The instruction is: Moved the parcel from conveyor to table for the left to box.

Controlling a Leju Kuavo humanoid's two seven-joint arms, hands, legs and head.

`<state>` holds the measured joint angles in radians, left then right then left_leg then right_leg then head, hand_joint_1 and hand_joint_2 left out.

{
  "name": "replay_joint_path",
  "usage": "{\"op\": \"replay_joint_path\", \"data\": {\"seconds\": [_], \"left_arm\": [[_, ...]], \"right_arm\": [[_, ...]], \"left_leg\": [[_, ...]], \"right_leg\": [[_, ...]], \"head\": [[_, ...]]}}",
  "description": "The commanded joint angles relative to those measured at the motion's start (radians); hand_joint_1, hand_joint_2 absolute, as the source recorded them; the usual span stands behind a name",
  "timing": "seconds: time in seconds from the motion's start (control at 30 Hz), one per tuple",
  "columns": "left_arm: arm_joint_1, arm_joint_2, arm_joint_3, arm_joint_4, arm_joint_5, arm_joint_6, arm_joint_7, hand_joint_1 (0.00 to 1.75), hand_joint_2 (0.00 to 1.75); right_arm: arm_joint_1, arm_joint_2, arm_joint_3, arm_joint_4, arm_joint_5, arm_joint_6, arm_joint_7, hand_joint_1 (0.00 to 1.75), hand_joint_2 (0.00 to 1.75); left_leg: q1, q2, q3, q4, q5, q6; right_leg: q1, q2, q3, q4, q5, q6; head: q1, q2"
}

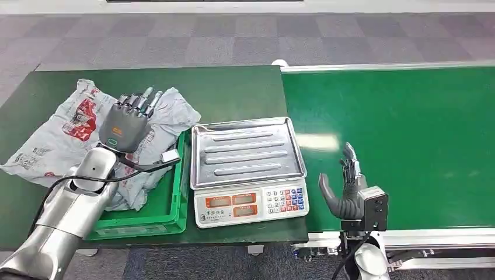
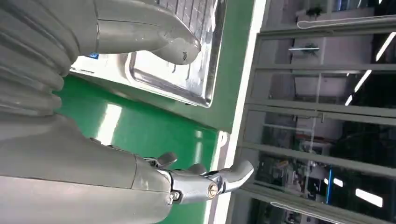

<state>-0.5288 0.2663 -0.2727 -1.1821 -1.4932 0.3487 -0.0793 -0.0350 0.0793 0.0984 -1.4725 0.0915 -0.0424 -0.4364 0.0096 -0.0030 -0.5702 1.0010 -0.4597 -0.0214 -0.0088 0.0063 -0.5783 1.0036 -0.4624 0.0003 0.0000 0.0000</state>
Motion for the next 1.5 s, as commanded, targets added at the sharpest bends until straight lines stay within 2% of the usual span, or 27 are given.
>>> {"op": "replay_joint_path", "data": {"seconds": [0.03,0.07,0.13,0.17,0.23,0.27,0.33,0.4,0.43,0.47,0.57,0.63,0.77,0.8,0.87,0.97,1.0,1.03,1.1,1.13,1.17,1.2,1.4,1.43,1.5], "left_arm": [[0.016,-0.116,0.068,-0.066,0.41,-0.196,-0.206,0.0,1.75],[0.018,-0.117,0.058,-0.077,0.465,-0.229,-0.216,0.0,1.75],[0.025,-0.123,0.054,-0.099,0.735,-0.423,-0.316,0.0,1.75],[0.028,-0.118,0.048,-0.106,0.74,-0.426,-0.315,0.0,1.75],[0.025,-0.151,0.051,-0.1,0.983,-0.596,-0.384,0.0,1.75],[0.021,-0.151,0.037,-0.102,0.99,-0.596,-0.378,0.0,1.75],[0.002,-0.211,0.032,-0.066,1.19,-0.714,-0.388,0.0,1.75],[-0.012,-0.232,-0.004,-0.043,1.238,-0.702,-0.382,0.0,1.75],[-0.011,-0.276,0.026,-0.02,1.376,-0.766,-0.371,0.0,1.75],[-0.012,-0.28,0.007,-0.015,1.381,-0.756,-0.369,0.0,1.75],[-0.006,-0.355,0.01,0.044,1.514,-0.74,-0.36,0.0,1.75],[0.006,-0.409,0.009,0.105,1.574,-0.702,-0.309,0.0,1.75],[0.03,-0.451,-0.028,0.215,1.614,-0.675,-0.309,0.0,1.75],[0.03,-0.468,-0.016,0.249,1.629,-0.645,-0.286,0.0,1.75],[0.033,-0.488,-0.037,0.271,1.537,-0.472,-0.321,0.0,1.75],[0.057,-0.518,0.02,0.258,1.592,-0.44,-0.321,0.0,1.75],[0.064,-0.521,0.028,0.248,1.591,-0.409,-0.305,0.0,1.75],[0.075,-0.522,0.032,0.231,1.59,-0.375,-0.272,0.0,0.0],[0.096,-0.511,0.035,0.2,1.603,-0.372,-0.272,0.0,0.0],[0.113,-0.513,0.05,0.175,1.623,-0.366,-0.286,0.0,0.0],[0.123,-0.509,0.048,0.157,1.624,-0.359,-0.29,0.0,0.0],[0.132,-0.503,0.043,0.139,1.608,-0.343,-0.29,0.0,1.75],[0.16,-0.494,0.014,0.064,1.558,-0.316,-0.28,0.0,1.75],[0.177,-0.5,0.02,0.037,1.634,-0.394,-0.275,0.0,1.75],[0.198,-0.496,0.019,0.009,1.67,-0.425,-0.269,0.0,1.75]], "right_arm": [[-0.017,0.016,-0.044,0.001,0.012,0.01,0.021,0.0,1.75],[-0.021,0.013,-0.042,0.006,0.013,0.011,0.023,0.0,1.75],[-0.037,0.001,-0.027,0.022,0.015,0.017,0.024,0.0,1.75],[-0.045,0.0,-0.025,0.028,0.015,0.017,0.024,0.0,1.75],[-0.079,-0.012,0.002,0.059,0.021,0.024,0.029,0.0,1.75],[-0.089,-0.014,0.01,0.069,0.022,0.024,0.032,0.0,1.75],[-0.137,-0.021,0.05,0.106,0.021,0.026,0.034,0.0,1.75],[-0.169,-0.023,0.078,0.136,0.017,0.013,0.044,0.0,1.75],[-0.188,-0.021,0.095,0.151,0.007,0.018,0.043,0.0,1.75],[-0.198,-0.02,0.104,0.159,0.002,0.014,0.044,0.0,1.75],[-0.253,-0.008,0.144,0.215,-0.055,0.037,0.04,0.0,1.75],[-0.28,0.008,0.162,0.256,-0.087,0.028,0.028,0.0,1.75],[-0.279,0.029,0.195,0.287,-0.12,0.022,0.013,0.0,1.75],[-0.279,0.04,0.194,0.298,-0.131,0.021,0.02,0.0,1.75],[-0.268,0.059,0.196,0.302,-0.125,-0.011,0.024,0.0,1.75],[-0.251,0.072,0.201,0.291,-0.116,-0.041,0.039,0.0,1.75],[-0.247,0.074,0.2,0.286,-0.116,-0.045,0.042,0.0,0.0],[-0.234,0.073,0.199,0.273,-0.115,-0.046,0.043,0.0,0.0],[-0.219,0.07,0.2,0.251,-0.106,-0.048,0.045,0.0,0.0],[-0.209,0.071,0.197,0.237,-0.105,-0.049,0.045,0.0,1.75],[-0.201,0.072,0.193,0.222,-0.104,-0.05,0.044,0.0,1.75],[-0.196,0.072,0.192,0.211,-0.099,-0.054,0.044,0.0,1.75],[-0.197,0.071,0.2,0.173,-0.07,-0.076,0.051,0.0,1.75],[-0.195,0.062,0.203,0.159,-0.063,-0.087,0.052,0.0,1.75],[-0.195,0.054,0.205,0.151,-0.063,-0.087,0.053,0.0,1.75]], "left_leg": [[0.0,-0.002,-0.001,-0.002,0.002,0.001],[0.0,-0.002,-0.001,0.0,0.001,0.001],[0.0,-0.002,-0.001,-0.001,0.001,0.001],[0.0,-0.001,0.0,0.0,0.001,0.001],[0.0,0.0,-0.001,0.0,0.0,0.001],[0.0,0.0,0.0,-0.001,0.001,0.001],[0.0,0.0,0.0,-0.001,0.001,0.001],[0.0,-0.002,-0.001,0.0,0.001,0.001],[0.0,-0.002,-0.001,-0.001,0.002,0.001],[0.0,-0.001,0.0,-0.001,0.002,0.001],[0.0,-0.002,0.0,0.0,0.001,0.001],[0.0,-0.001,0.0,0.0,0.002,0.001],[-0.001,-0.001,0.002,-0.001,0.001,0.001],[-0.001,-0.002,0.003,-0.003,0.002,0.001],[-0.001,-0.001,0.002,-0.001,0.001,0.001],[0.0,-0.002,0.001,-0.001,0.001,0.001],[-0.001,0.0,0.002,-0.002,0.002,0.001],[0.0,-0.001,0.001,-0.001,0.001,0.001],[0.0,-0.001,0.001,-0.002,0.001,0.001],[0.0,-0.001,0.001,-0.001,0.001,0.001],[0.0,0.0,0.002,-0.002,0.001,0.001],[0.0,0.0,0.0,-0.001,0.001,0.001],[0.0,0.0,-0.001,0.0,0.001,0.001],[0.0,0.0,-0.002,0.0,0.001,0.001],[0.0,0.0,-0.001,0.0,0.001,0.001]], "right_leg": [[0.0,-0.003,0.0,-0.002,0.001,0.0],[0.0,-0.003,0.001,-0.001,0.0,0.0],[0.0,-0.003,0.001,-0.002,0.001,0.0],[0.0,-0.001,0.001,-0.001,0.001,0.0],[0.0,-0.001,0.0,-0.001,0.001,0.0],[0.0,0.0,0.0,-0.001,0.001,0.0],[0.0,-0.001,0.001,-0.002,0.002,0.0],[0.0,-0.002,0.001,-0.001,0.001,0.0],[0.0,-0.003,0.001,-0.002,0.002,0.0],[0.0,-0.002,0.001,-0.002,0.002,0.0],[0.0,-0.002,0.001,-0.001,0.002,0.0],[0.0,-0.001,0.001,-0.002,0.002,0.0],[-0.001,-0.002,0.003,-0.002,0.002,0.0],[-0.001,-0.002,0.004,-0.003,0.003,0.0],[-0.001,-0.002,0.003,-0.001,0.001,0.0],[0.0,-0.002,0.003,-0.002,0.002,0.0],[0.0,-0.001,0.002,-0.002,0.002,0.0],[0.0,-0.001,0.002,-0.002,0.002,0.0],[0.0,-0.002,0.002,-0.002,0.002,0.0],[0.0,-0.001,0.002,-0.001,0.001,0.0],[0.0,-0.001,0.002,-0.003,0.002,0.0],[0.0,0.0,0.001,-0.002,0.002,0.0],[0.0,0.0,-0.001,-0.001,0.002,0.0],[0.0,-0.001,-0.001,0.0,0.002,0.0],[0.0,0.0,-0.001,0.0,0.002,0.0]], "head": [[0.0,0.0],[0.0,0.0],[0.0,0.0],[0.0,0.0],[0.0,0.0],[0.0,0.0],[0.0,0.0],[0.0,0.0],[0.0,0.0],[0.0,0.0],[0.0,0.0],[0.0,0.0],[0.0,0.0],[0.0,0.0],[0.0,0.0],[0.0,0.0],[0.0,0.0],[0.0,0.0],[0.0,0.0],[0.0,0.0],[0.0,0.0],[0.0,0.0],[0.0,0.0],[0.0,0.0],[0.0,0.0]]}}
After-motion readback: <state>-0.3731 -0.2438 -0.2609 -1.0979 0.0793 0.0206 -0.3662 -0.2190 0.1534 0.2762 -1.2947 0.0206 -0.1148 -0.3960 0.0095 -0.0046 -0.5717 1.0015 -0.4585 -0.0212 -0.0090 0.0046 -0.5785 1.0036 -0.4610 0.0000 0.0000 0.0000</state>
